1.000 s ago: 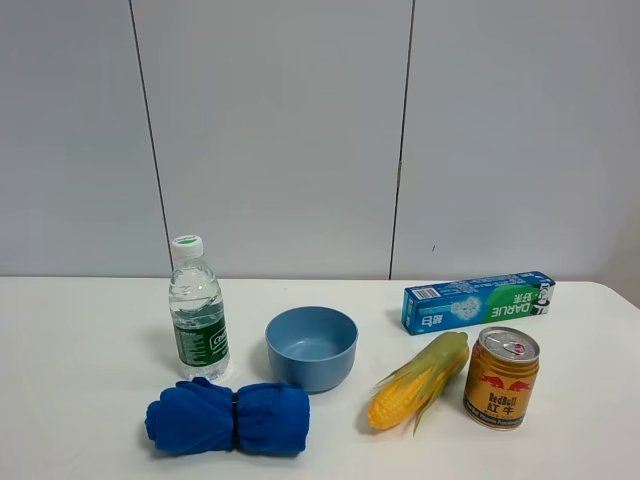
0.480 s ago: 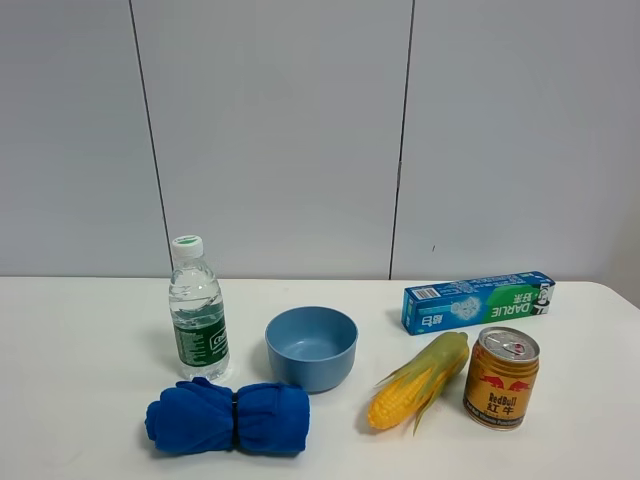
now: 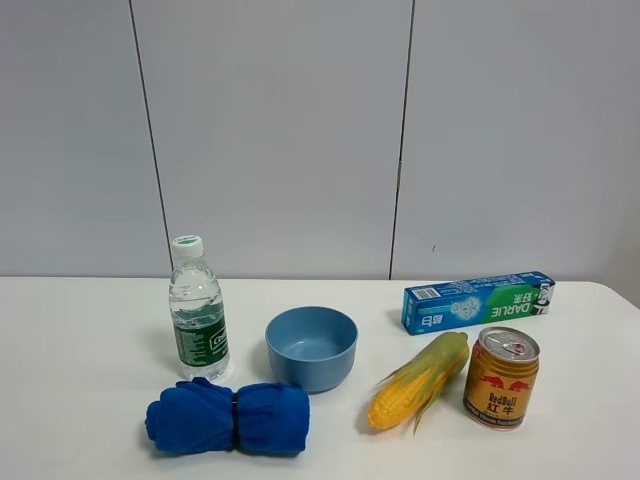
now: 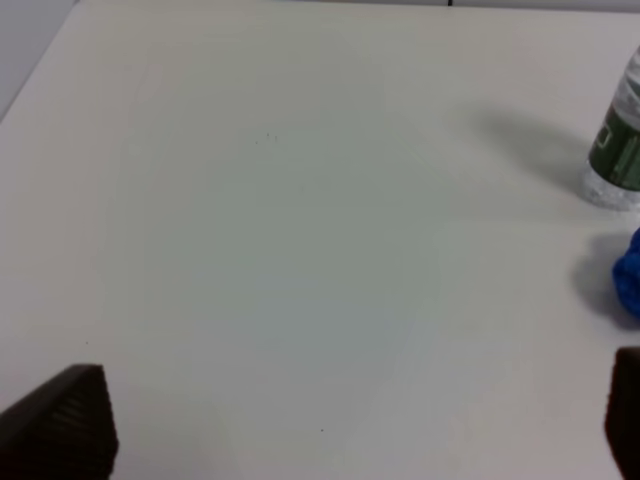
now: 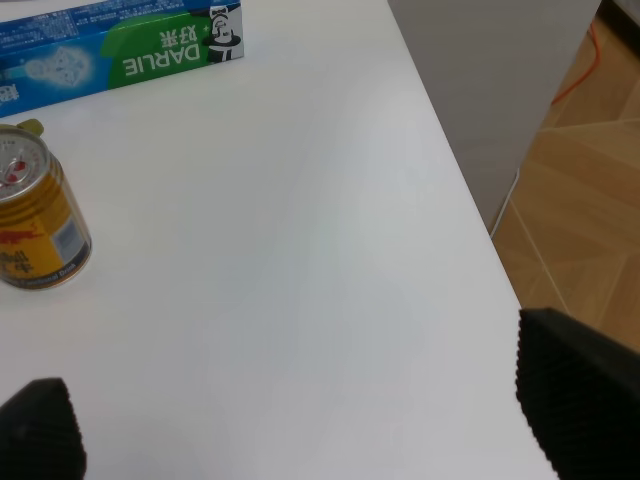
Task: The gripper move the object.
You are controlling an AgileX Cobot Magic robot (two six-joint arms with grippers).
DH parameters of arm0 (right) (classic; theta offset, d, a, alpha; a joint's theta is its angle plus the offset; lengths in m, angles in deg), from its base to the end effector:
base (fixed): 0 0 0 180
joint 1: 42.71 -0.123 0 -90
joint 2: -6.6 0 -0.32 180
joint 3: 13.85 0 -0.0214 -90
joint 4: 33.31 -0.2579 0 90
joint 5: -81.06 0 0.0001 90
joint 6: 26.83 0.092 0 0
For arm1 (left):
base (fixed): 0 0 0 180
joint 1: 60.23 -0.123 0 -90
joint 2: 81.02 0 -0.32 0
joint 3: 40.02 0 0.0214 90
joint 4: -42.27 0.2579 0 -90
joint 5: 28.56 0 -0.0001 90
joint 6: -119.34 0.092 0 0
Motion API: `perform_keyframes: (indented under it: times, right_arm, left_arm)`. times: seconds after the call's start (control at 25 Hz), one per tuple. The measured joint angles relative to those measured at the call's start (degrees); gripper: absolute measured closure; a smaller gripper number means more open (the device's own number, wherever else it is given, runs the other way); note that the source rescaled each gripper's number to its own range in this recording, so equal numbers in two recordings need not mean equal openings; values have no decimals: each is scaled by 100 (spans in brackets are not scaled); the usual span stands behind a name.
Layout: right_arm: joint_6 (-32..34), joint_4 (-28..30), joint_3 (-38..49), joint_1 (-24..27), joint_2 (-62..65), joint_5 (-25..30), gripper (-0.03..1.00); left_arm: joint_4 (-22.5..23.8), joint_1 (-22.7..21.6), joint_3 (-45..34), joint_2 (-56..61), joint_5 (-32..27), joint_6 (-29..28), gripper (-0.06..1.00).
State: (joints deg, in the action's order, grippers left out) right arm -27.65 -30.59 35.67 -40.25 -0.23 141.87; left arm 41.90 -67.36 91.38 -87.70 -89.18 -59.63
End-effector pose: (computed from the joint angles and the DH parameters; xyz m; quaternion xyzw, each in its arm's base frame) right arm -0.0333 -0.0024 0.2798 0.0131 0.8530 -0.0386 0.5203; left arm -0.0350 -0.0049 0.2844 -0.0449 0.8464 0.0345 0.5295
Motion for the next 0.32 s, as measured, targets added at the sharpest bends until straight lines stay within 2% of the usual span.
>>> perform_keyframes:
  times: [0.32]
  right_arm:
    - [0,0,0,0,0,0,-3]
  left_arm:
    - [0,0,0,0,0,0,-6]
